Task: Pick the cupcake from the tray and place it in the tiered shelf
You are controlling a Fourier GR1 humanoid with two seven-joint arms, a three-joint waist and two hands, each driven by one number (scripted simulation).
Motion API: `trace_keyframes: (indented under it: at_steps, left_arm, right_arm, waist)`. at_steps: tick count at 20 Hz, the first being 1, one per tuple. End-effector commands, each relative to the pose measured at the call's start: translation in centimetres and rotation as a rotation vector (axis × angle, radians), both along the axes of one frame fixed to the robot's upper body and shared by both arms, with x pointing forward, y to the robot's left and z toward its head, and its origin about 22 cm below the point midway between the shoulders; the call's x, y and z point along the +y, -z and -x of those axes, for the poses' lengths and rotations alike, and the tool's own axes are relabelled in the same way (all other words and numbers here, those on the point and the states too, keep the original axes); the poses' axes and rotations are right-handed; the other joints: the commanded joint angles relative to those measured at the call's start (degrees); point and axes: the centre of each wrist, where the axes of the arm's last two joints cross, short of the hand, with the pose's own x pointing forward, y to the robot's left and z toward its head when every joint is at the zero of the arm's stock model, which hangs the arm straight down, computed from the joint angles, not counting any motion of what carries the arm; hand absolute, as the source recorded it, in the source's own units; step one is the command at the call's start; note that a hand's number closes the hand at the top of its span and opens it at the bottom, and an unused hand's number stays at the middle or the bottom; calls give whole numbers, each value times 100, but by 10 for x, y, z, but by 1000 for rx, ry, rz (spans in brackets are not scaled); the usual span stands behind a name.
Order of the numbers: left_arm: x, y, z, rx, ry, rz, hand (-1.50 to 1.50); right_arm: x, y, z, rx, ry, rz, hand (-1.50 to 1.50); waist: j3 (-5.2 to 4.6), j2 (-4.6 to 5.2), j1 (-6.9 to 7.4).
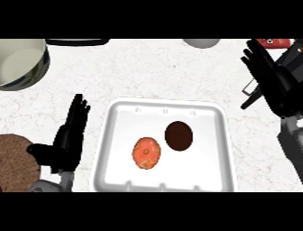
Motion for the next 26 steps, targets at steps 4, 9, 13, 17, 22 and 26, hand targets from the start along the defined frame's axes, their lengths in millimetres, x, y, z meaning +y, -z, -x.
trace_keyframes:
  at_steps: [4, 9, 13, 17, 22, 26]
  left_arm:
    - [76, 12, 0, 279, -40, -72, 0]
    - [74, 29, 5, 458, 4, -58, 0]
    - [84, 21, -2, 473, -11, -65, 0]
    - [79, 20, -4, 482, 2, -55, 0]
    - [92, 13, -5, 478, 15, -59, 0]
    - [89, 19, -2, 488, 0, -75, 0]
  right_arm:
    - [-40, -3, 8, -181, 23, 100, 150]
    - [-70, 50, 18, 95, 229, 408, 150]
    - [-71, 61, 28, 23, 106, 260, -150]
    - [-101, 49, 38, -21, -70, 292, -150]
    - [-67, 23, 49, 56, -246, 365, -150]
    - [-38, -25, 47, 112, -317, 480, -150]
  waist:
    - [-32, -81, -110]
    - [-38, -3, -93]
    - [-29, -72, -115]
    - [-33, -97, -116]
    - [-39, -119, -141]
    - [-45, -127, -134]
